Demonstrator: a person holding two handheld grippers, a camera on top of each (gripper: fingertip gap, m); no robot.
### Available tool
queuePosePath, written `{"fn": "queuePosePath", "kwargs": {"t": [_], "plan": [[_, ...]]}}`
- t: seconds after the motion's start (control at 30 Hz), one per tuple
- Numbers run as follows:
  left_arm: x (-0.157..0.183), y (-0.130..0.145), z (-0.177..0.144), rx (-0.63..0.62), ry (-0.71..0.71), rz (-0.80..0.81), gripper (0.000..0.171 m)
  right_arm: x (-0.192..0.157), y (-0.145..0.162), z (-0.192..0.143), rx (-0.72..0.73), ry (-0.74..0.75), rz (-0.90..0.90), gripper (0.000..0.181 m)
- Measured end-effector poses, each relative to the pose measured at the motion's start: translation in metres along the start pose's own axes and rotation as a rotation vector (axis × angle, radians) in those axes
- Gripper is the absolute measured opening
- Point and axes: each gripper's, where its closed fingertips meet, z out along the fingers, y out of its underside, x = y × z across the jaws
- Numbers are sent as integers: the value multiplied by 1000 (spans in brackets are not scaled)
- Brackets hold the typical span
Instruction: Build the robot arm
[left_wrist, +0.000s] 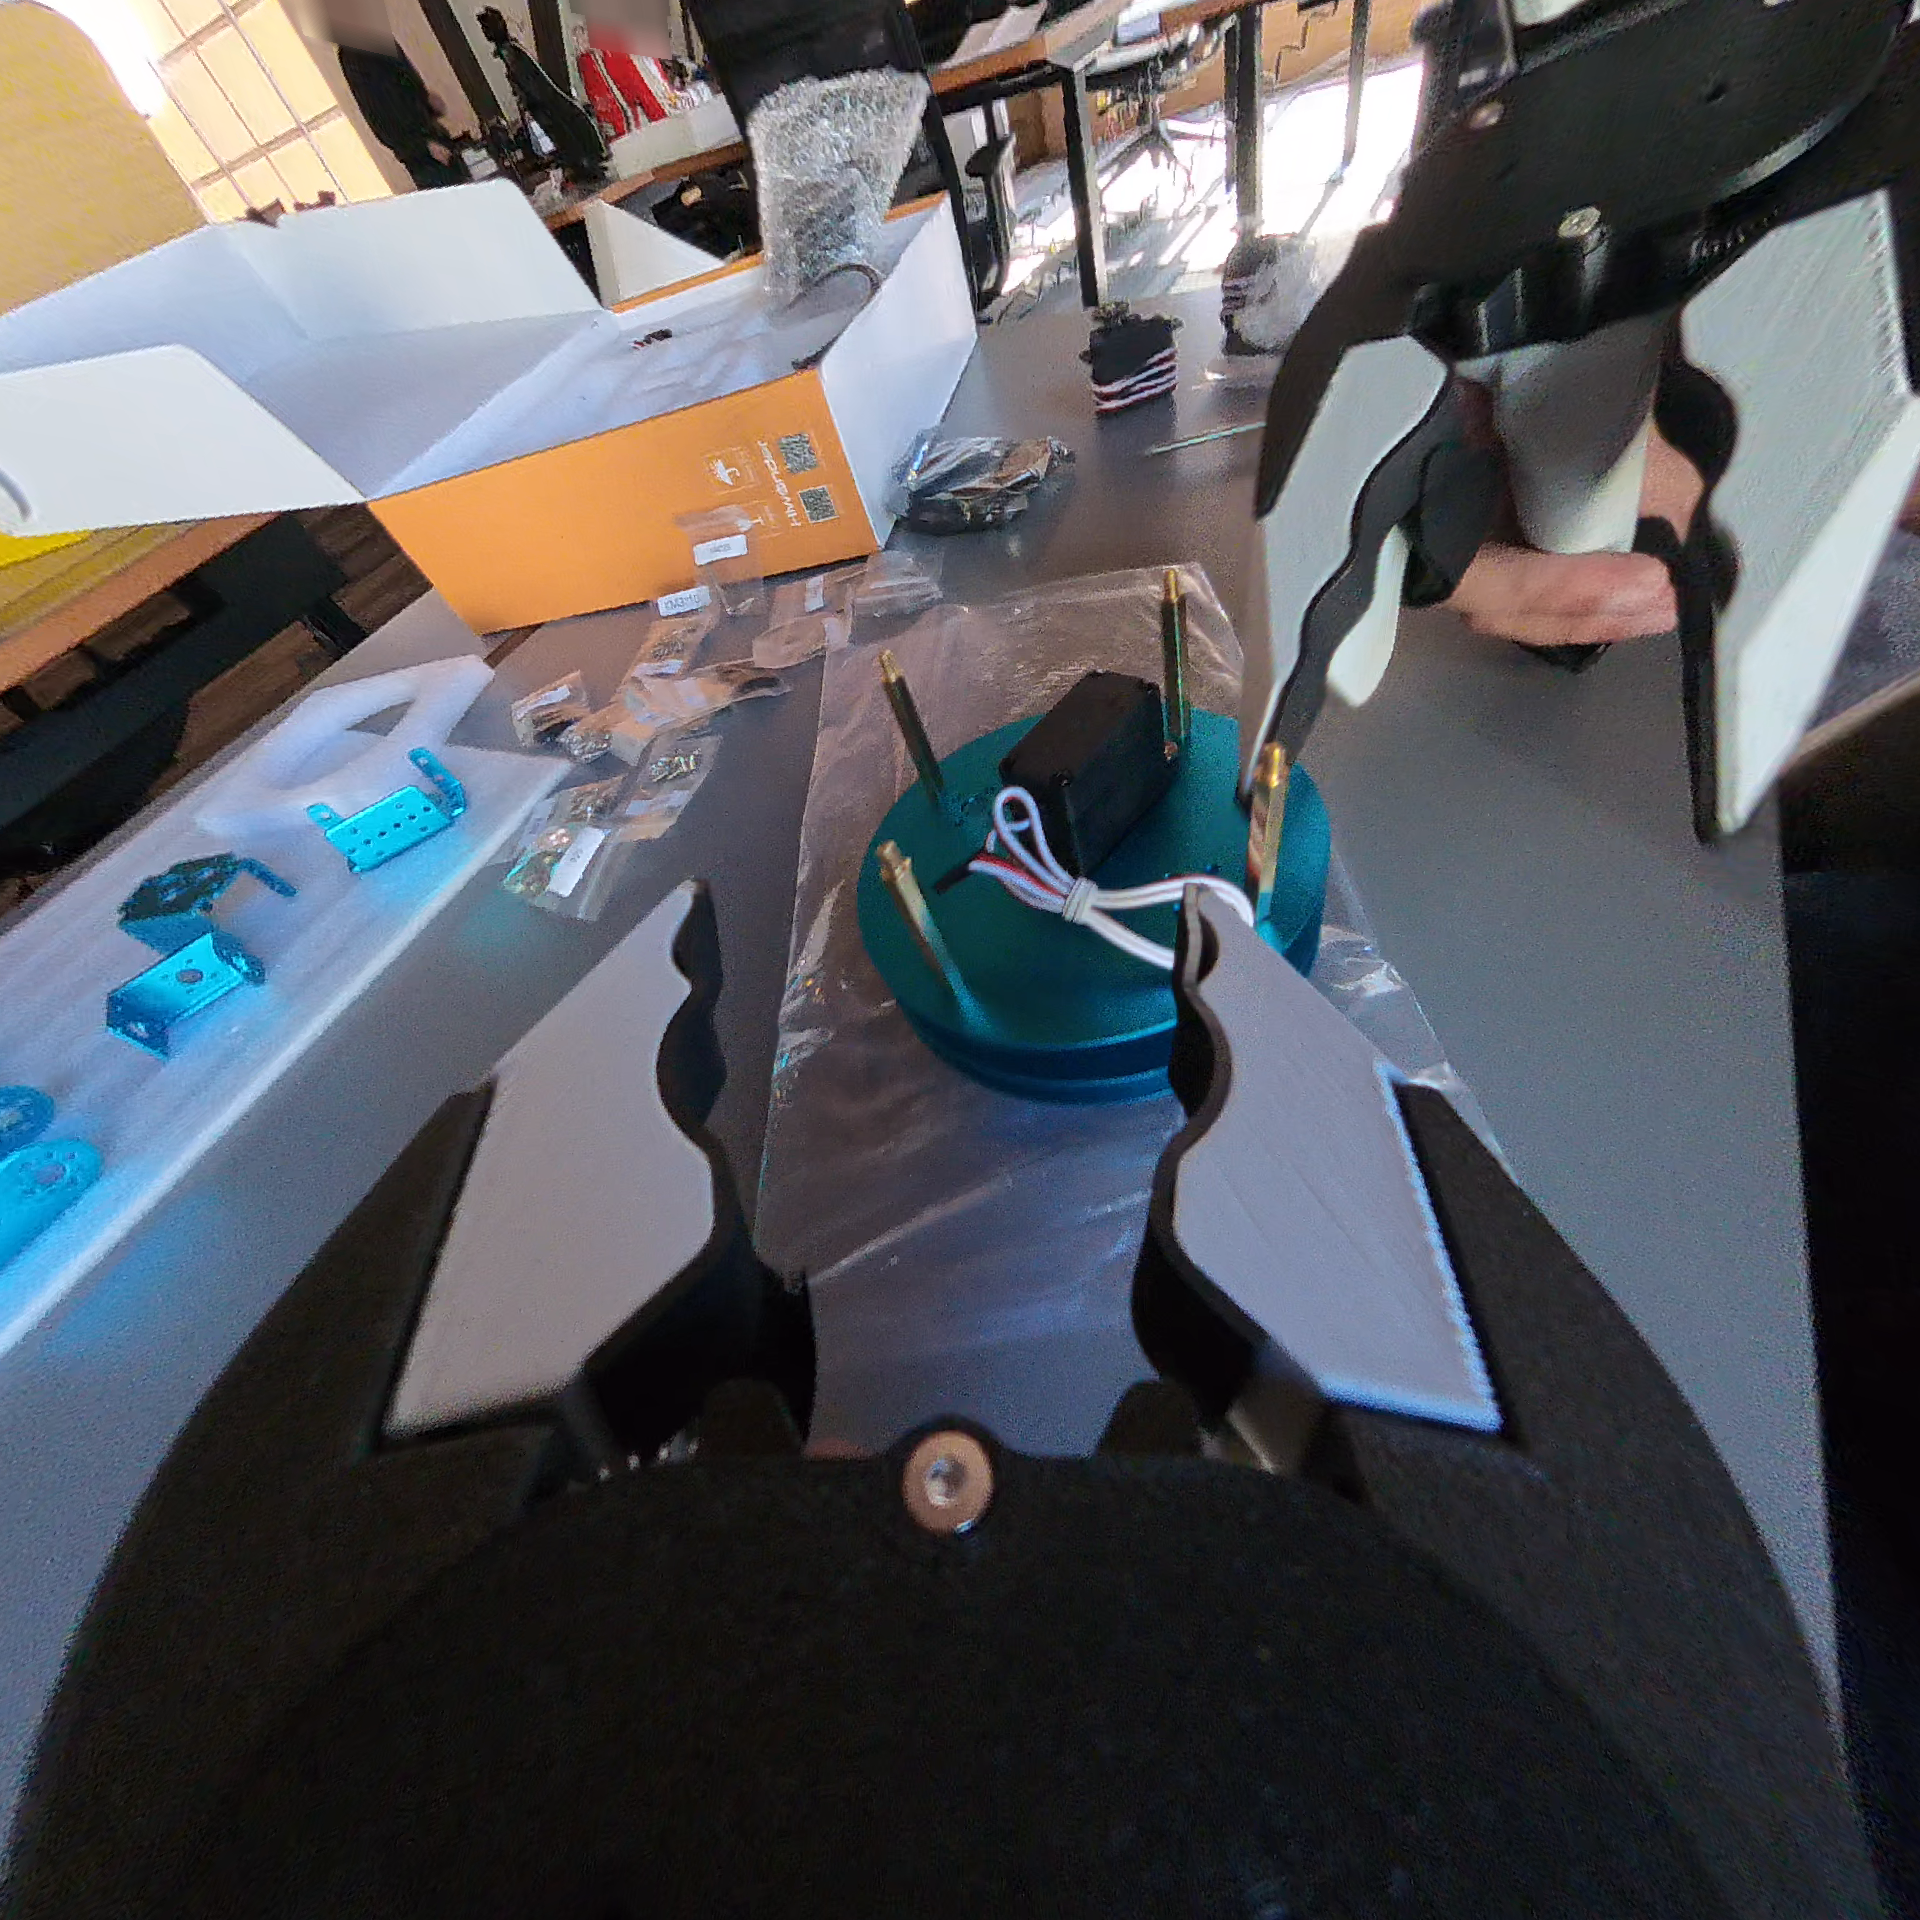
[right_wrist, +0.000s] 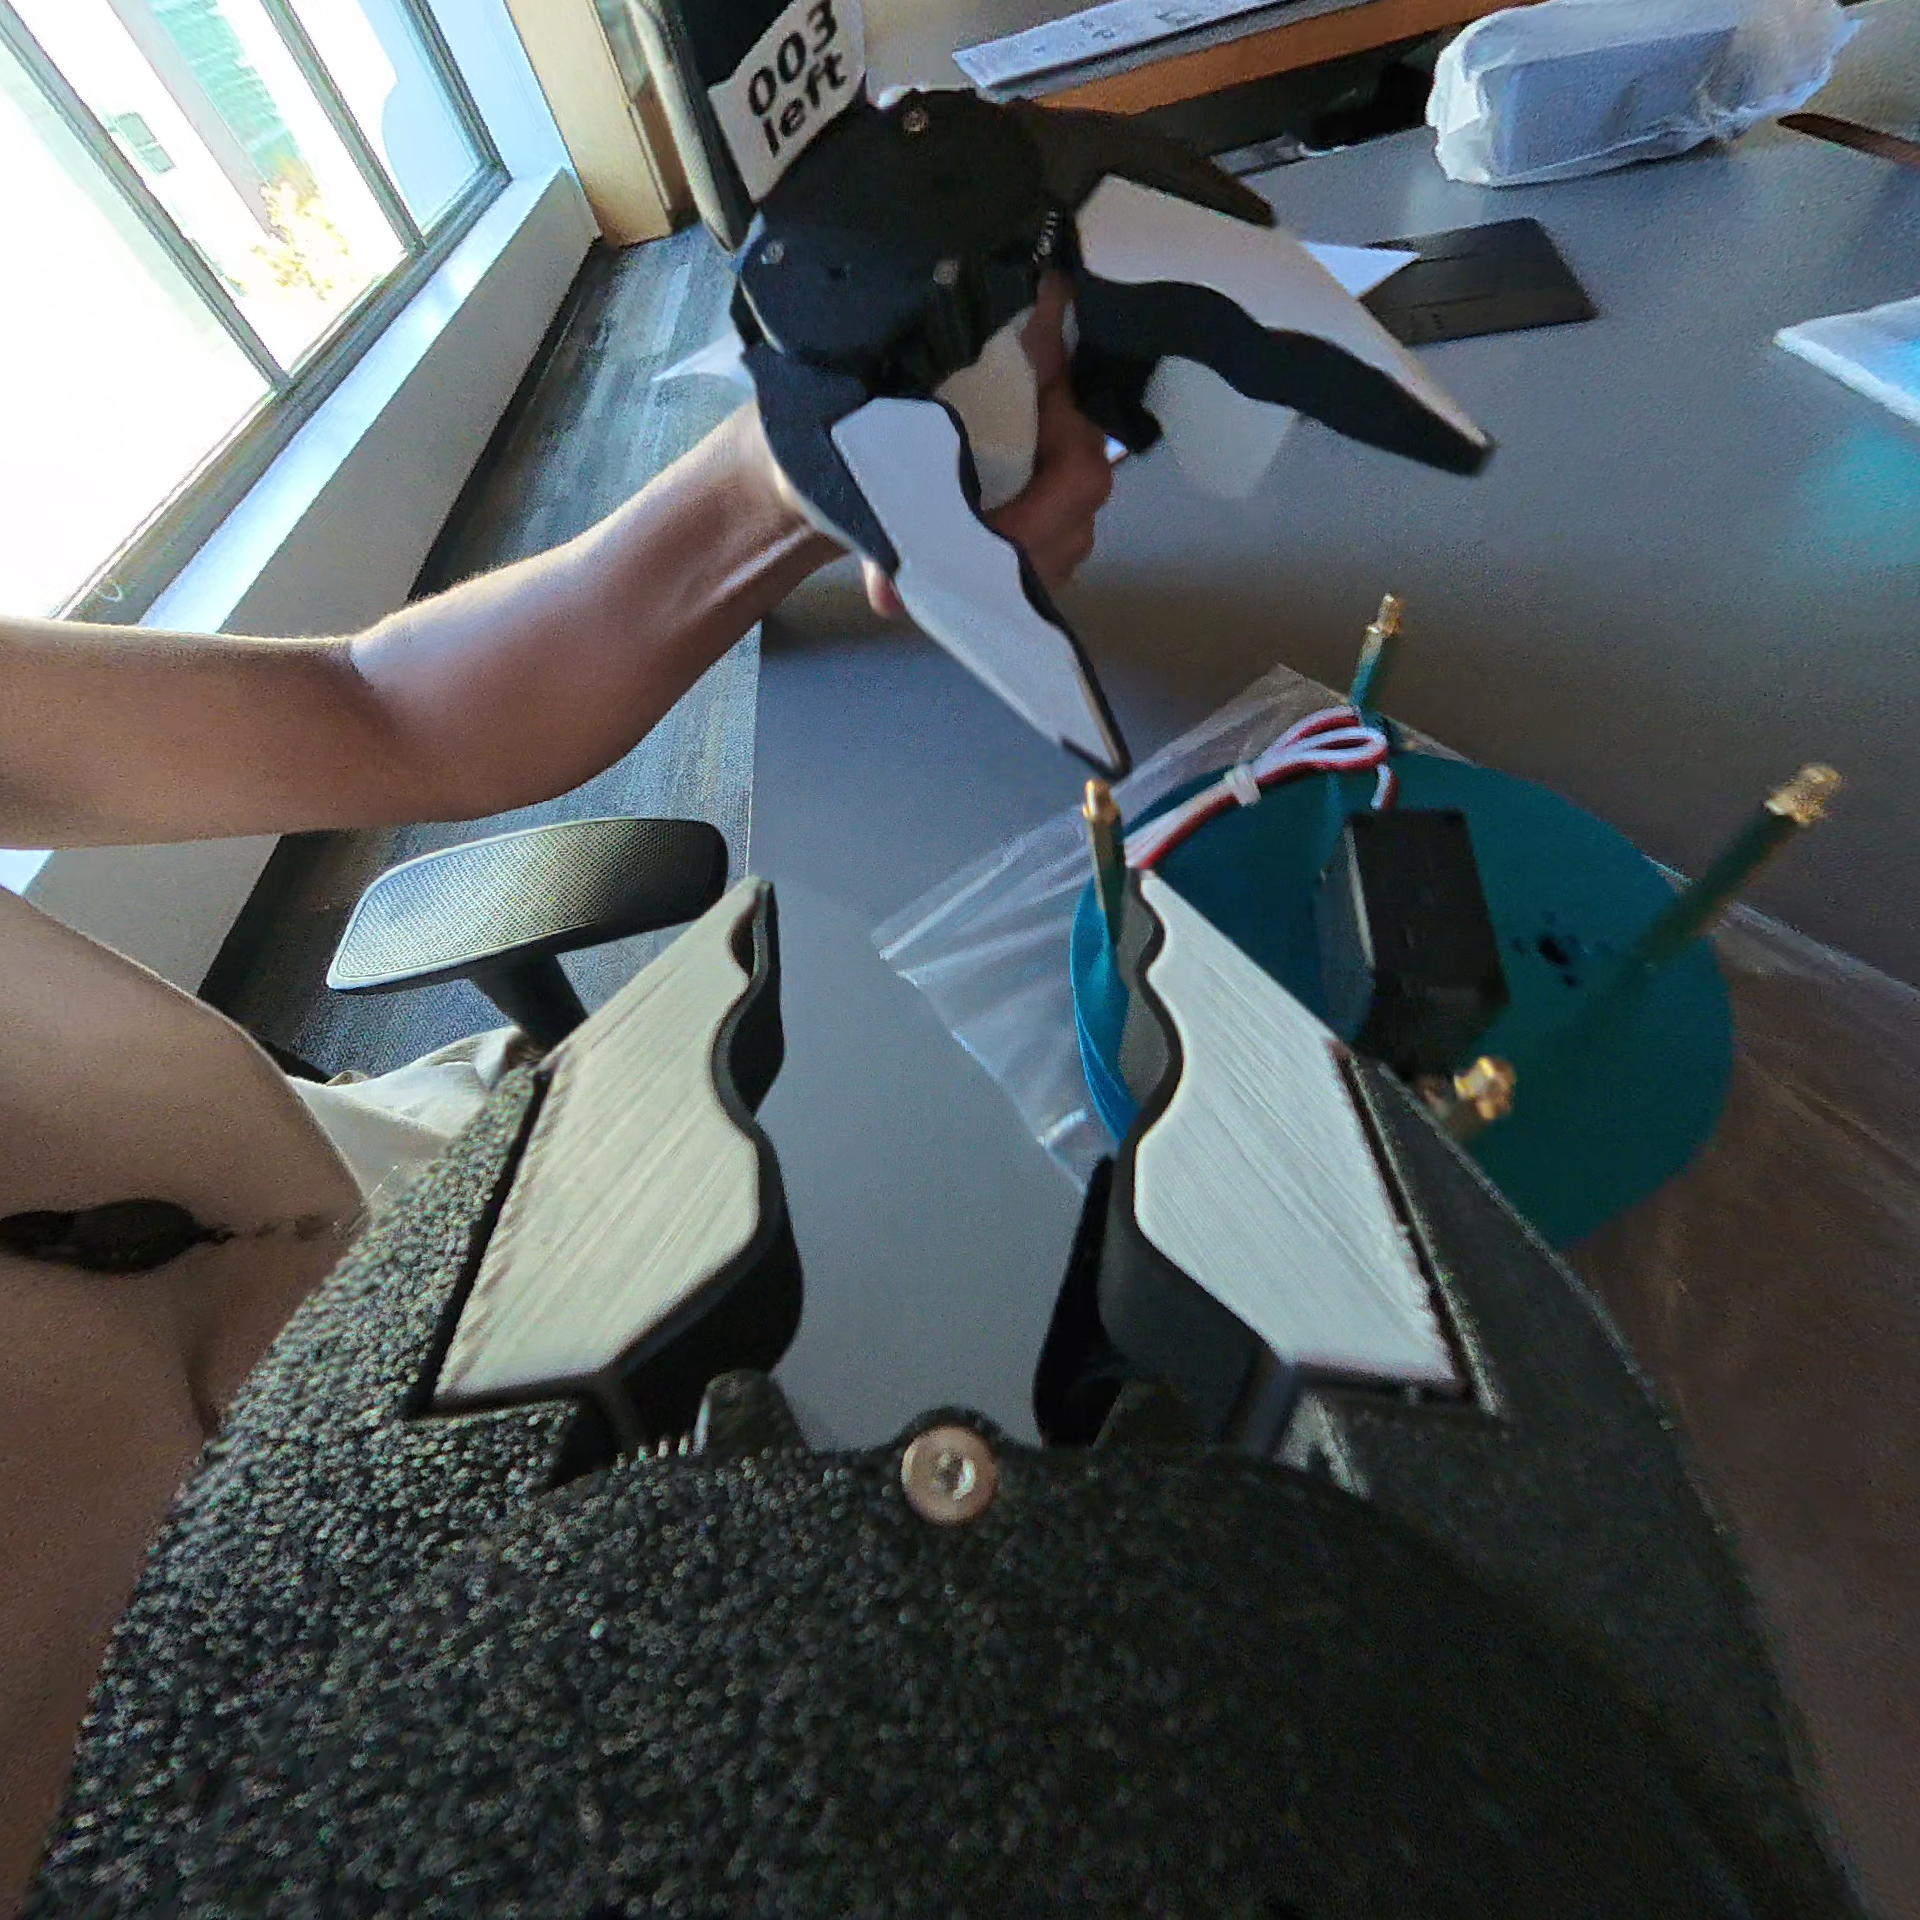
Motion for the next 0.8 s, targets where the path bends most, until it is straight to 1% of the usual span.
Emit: {"fn": "queuePosePath", "kwargs": {"t": [0.07,0.13,0.23,0.3,0.33,0.4,0.47,0.5,0.57,0.63,0.7,0.77,0.8], "plan": [[1,-1,-11,38,25,-46,87,6,0,-12,17,48,-7,68],[11,-6,-10,69,51,-44,87,9,-3,-10,30,56,-9,69],[30,-11,12,46,81,-3,88,5,-7,12,22,8,-6,75],[25,-9,24,9,40,25,89,2,-6,21,10,1,-14,75],[20,-7,26,-4,30,25,95,1,-5,21,6,-4,-10,75],[12,-2,19,-16,36,-5,104,-2,-3,13,3,-6,4,76],[1,4,4,-5,0,-10,95,-4,0,-1,11,-8,5,67],[-2,4,-5,14,-4,-24,95,-3,-1,-8,28,3,3,68],[3,0,-13,62,32,-64,95,4,-3,-11,40,33,5,71],[15,-5,-6,75,61,-54,95,5,-6,1,43,11,15,76],[26,-8,10,53,83,-37,95,1,-9,18,35,-21,11,80],[23,-10,21,36,67,-29,95,-1,-10,25,34,-26,9,76],[18,-10,21,29,56,-36,98,-1,-9,22,32,-21,12,76]]}}
